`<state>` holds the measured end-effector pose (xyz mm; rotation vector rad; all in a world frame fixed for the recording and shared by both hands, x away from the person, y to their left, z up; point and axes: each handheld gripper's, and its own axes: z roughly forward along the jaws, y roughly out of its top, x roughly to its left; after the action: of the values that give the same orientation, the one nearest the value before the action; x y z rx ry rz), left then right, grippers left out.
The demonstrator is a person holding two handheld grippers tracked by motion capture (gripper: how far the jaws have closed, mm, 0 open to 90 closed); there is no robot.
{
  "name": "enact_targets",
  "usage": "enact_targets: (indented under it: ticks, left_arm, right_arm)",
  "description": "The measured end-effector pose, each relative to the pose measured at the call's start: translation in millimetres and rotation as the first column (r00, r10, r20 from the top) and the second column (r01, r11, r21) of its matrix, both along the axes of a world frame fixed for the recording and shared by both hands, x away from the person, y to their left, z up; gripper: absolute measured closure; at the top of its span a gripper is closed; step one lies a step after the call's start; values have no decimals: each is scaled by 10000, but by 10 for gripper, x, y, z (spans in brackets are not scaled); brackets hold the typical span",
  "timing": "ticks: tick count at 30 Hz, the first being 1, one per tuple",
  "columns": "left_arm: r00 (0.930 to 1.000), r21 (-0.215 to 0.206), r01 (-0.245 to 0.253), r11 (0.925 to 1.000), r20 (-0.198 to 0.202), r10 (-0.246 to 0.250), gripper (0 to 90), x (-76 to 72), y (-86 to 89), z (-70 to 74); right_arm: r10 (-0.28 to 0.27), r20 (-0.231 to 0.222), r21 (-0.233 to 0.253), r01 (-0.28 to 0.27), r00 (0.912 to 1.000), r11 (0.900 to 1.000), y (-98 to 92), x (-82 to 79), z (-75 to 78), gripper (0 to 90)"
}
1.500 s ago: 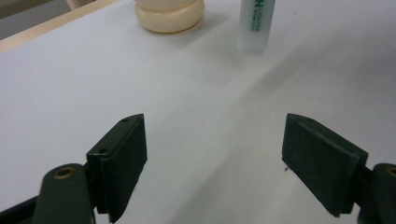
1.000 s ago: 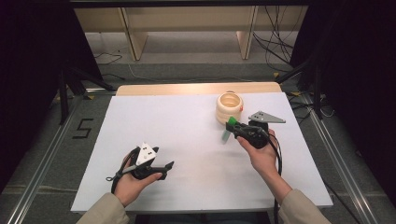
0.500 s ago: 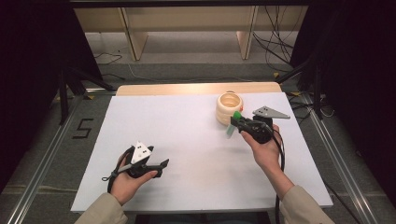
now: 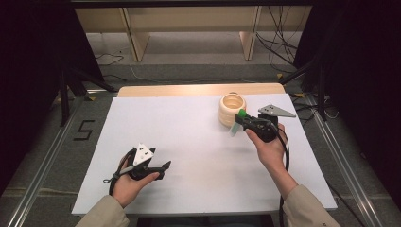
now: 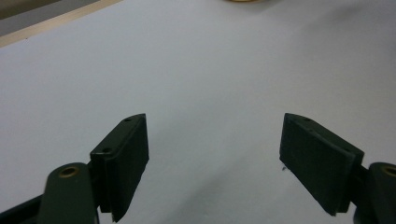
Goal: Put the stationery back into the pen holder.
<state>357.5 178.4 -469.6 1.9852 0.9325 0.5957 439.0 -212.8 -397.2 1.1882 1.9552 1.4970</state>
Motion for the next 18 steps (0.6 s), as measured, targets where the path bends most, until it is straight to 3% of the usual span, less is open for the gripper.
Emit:
enact_targets:
  ticks: [18]
  left_arm:
    - [10000,63,-15,10000,2,15,241,9,6,2]
  right_arm:
    - [-299,75,339,296,9995,9990,-32,111,71,743]
